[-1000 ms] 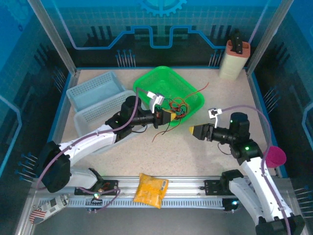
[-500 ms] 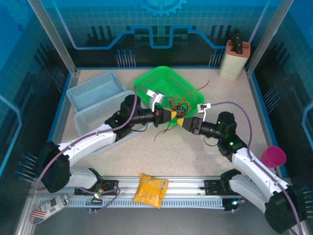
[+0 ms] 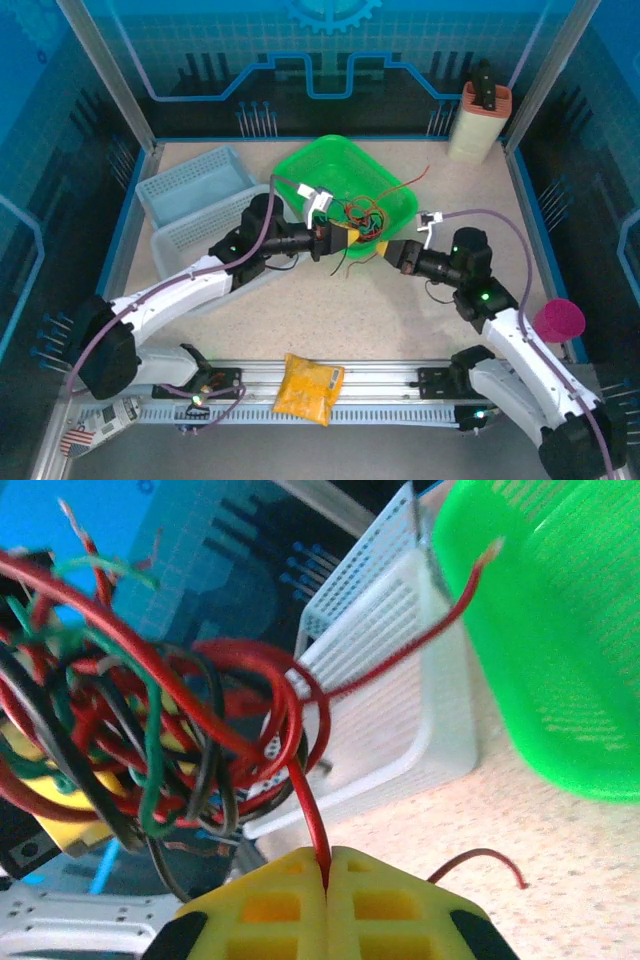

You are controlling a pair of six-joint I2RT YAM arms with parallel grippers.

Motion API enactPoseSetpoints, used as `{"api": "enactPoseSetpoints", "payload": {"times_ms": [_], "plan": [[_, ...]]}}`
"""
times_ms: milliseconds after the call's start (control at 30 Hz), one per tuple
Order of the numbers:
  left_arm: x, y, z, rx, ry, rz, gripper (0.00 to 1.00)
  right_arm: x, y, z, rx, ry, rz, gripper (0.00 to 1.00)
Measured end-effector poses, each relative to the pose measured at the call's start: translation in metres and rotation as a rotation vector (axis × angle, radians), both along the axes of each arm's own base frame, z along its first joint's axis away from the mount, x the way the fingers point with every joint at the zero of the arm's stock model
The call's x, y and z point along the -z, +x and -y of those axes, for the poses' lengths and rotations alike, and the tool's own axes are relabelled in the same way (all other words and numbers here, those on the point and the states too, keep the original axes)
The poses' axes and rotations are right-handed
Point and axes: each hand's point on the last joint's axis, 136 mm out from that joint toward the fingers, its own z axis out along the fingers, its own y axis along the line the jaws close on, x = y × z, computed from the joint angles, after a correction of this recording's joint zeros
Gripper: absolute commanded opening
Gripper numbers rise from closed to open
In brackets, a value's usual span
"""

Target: Untangle the cables

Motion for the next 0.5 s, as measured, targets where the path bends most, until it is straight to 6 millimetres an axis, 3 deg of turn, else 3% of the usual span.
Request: {"api": "enactPoseSetpoints", "payload": {"times_ms": [167, 500], "plan": [[-0.008, -0.01, -0.003, 0.069, -0.004, -0.057, 0.0, -0.02, 0.016, 0.026, 0.092, -0.077, 0.058, 0.0], [-0.002, -0.039, -0.003, 0.218, 0.015, -0.133, 0.0, -0.018, 0.027, 0.031, 0.083, -0.159, 0.064, 0.0]]}}
